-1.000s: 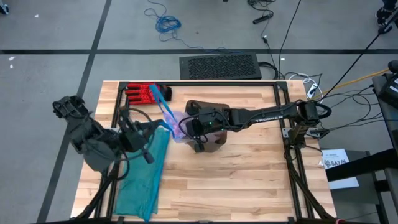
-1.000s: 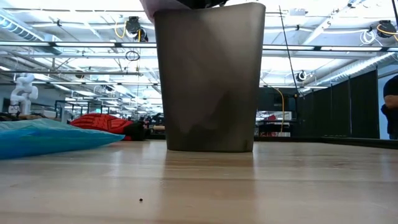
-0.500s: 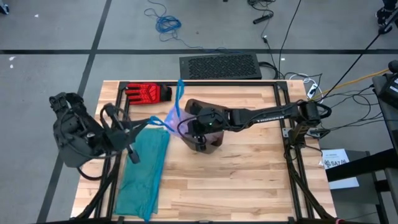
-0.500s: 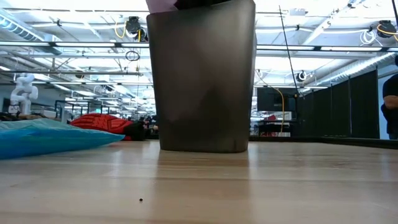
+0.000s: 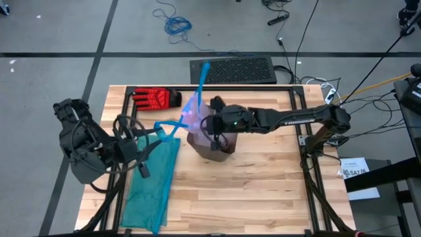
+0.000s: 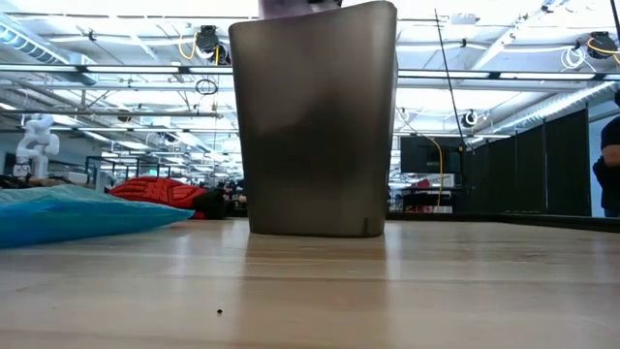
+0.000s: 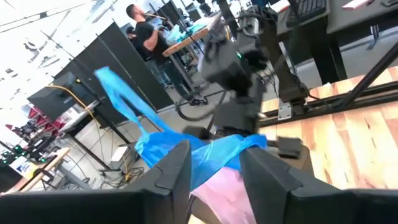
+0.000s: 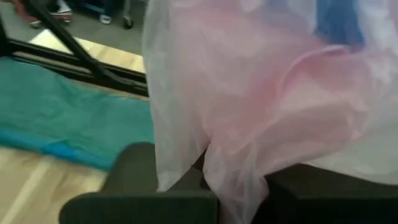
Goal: Place trash/remove bag and relplace
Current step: Remove the pink trash bag from the black trash bin
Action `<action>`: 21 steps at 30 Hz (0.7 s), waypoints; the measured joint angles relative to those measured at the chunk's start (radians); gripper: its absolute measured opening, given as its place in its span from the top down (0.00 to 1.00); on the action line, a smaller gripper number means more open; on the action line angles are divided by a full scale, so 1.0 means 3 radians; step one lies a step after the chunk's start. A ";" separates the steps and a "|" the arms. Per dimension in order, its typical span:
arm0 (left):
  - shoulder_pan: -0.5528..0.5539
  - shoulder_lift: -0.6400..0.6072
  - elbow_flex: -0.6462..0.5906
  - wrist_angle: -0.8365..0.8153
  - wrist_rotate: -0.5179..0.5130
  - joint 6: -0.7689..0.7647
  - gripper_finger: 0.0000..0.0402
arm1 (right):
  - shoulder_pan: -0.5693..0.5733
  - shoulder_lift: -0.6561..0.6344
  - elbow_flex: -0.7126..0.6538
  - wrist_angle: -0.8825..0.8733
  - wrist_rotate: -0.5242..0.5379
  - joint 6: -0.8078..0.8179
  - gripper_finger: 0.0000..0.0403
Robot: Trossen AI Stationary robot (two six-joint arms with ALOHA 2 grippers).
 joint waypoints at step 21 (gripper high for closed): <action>-0.0006 0.0096 -0.0034 -0.0138 -0.0029 -0.0182 0.58 | -0.0084 -0.0692 0.0000 -0.0122 0.0328 -0.0156 1.00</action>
